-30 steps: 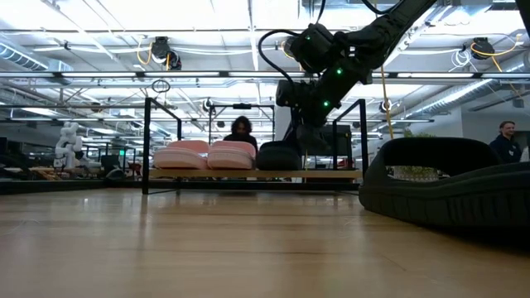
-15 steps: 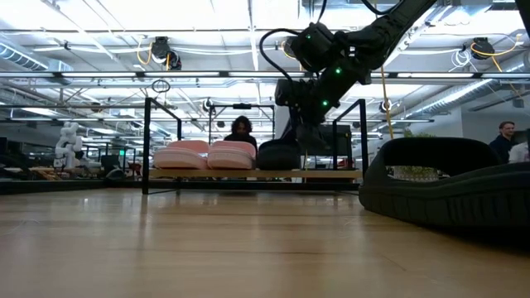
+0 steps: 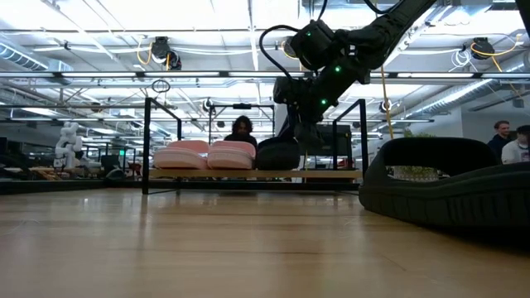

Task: Pick and place slides into the shelf
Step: Put the left black slipper on the shelf

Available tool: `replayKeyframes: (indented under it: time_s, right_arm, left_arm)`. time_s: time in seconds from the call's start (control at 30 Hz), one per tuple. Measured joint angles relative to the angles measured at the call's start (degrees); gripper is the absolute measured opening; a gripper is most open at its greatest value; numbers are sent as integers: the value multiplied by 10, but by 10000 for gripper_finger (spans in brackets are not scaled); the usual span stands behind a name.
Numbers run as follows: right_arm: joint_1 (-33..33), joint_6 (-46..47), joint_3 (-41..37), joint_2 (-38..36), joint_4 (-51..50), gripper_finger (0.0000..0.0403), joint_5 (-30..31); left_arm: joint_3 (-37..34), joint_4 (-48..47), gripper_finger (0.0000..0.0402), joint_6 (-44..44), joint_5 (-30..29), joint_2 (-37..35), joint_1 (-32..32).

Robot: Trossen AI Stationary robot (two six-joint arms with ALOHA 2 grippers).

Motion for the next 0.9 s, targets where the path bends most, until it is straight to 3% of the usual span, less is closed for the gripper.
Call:
replayKeyframes:
  time_s: [0.37,0.9]
  right_arm:
    - [0,10,0,0,1,12,-13]
    - [0,22,0,0,-1,105,-13]
  left_arm:
    - [0,0,145,0,-1,0,0]
    - [0,0,145,0,-1,0,0]
